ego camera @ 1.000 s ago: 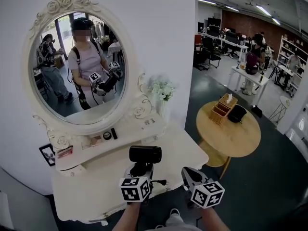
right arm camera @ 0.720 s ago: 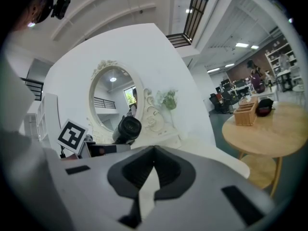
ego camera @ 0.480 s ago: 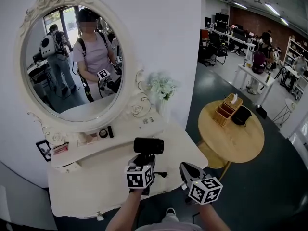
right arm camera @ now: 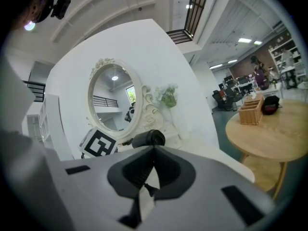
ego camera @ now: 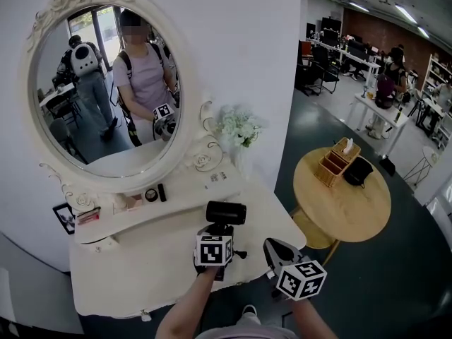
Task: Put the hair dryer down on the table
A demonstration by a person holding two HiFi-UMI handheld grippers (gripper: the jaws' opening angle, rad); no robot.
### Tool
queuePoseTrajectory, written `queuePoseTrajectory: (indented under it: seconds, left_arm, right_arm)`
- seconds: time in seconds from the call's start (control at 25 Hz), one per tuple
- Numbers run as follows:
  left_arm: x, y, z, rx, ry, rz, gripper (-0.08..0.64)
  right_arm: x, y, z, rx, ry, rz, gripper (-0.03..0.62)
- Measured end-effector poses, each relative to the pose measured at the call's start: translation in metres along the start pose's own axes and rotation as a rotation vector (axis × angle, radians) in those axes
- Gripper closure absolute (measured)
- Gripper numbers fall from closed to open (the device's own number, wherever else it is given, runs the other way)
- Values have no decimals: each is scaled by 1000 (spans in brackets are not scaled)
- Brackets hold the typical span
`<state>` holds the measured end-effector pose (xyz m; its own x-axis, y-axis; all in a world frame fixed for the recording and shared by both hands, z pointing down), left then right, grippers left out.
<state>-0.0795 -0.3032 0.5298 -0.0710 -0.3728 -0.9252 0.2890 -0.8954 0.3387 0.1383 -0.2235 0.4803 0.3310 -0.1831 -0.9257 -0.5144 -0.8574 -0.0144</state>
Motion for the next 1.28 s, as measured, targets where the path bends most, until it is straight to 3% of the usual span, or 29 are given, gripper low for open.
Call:
queuePoseTrajectory:
  seconds: [0.56,0.96,1.28]
  left_arm:
    - [-17,29,-1,21,57,121,371]
    - [-22,50,-5,1,91,252,371]
    - [-28,58,-1,-9,57,327,371]
  right_arm:
    - [0,2,-3,-17,-4,9,590]
    - [-4,6,2,-10,5,20,590]
    - [-4,7,2,-16,12,20,591]
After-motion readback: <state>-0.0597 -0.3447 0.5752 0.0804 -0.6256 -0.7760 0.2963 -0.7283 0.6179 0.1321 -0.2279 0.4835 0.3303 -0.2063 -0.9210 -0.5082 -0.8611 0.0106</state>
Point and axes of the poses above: the fingertips, and each gripper's own axes: y forward along the fingers, z to its left, x out of its top, the point moved 10 cm from there along -y, backward along the fingers, and after that the axes turned 15 degrees about -z, right-handed, at the moved point
